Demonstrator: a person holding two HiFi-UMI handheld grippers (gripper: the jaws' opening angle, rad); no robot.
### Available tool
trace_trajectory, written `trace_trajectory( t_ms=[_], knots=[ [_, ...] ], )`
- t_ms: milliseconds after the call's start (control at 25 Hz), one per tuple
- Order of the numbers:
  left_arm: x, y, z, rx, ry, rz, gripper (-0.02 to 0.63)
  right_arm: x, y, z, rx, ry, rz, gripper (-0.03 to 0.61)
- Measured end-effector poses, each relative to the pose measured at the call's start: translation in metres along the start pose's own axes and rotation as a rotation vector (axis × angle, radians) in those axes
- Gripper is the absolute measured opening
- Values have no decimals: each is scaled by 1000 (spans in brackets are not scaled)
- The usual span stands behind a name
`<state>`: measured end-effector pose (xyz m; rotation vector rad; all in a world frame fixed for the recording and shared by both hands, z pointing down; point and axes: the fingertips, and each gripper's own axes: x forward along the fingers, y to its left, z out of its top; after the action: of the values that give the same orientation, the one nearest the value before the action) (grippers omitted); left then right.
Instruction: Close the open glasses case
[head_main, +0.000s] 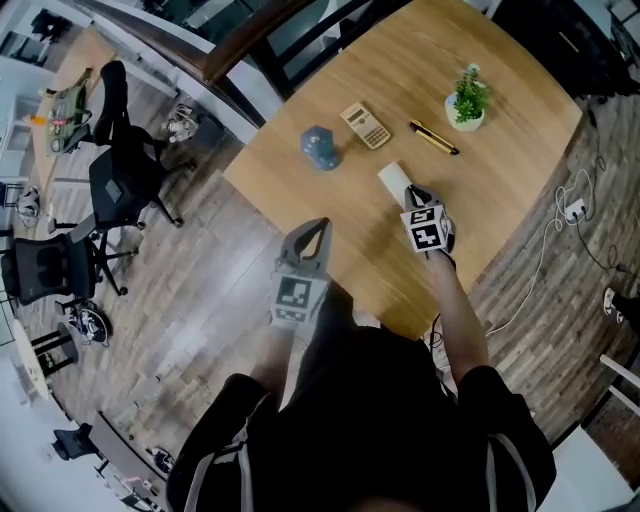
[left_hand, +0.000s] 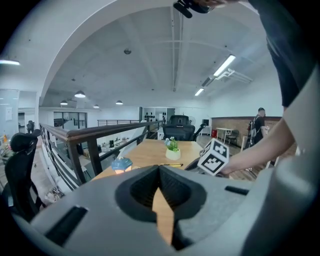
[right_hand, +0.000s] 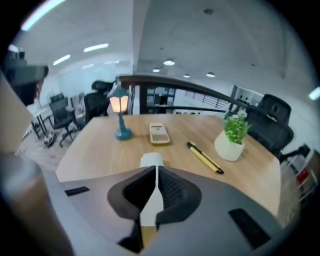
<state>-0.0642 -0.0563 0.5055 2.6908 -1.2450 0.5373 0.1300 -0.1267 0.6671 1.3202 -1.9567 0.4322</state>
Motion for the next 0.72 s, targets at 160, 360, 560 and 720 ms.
trace_trajectory(
  t_ms=[160, 360, 560, 720],
  knots=[
    [7, 0, 13, 8, -29, -8, -2, -82, -35, 29, 187, -286, -35, 26],
    [20, -2, 27, 40, -50, -8, -2, -202, -68, 37, 278, -510, -99, 12],
    [26, -7, 48, 71, -97, -3, -2, -282, -79, 31, 324, -618, -205, 12],
    [29, -24, 56, 69, -129, -52, -2, -296, -78, 26, 323, -638, -265, 12]
  ],
)
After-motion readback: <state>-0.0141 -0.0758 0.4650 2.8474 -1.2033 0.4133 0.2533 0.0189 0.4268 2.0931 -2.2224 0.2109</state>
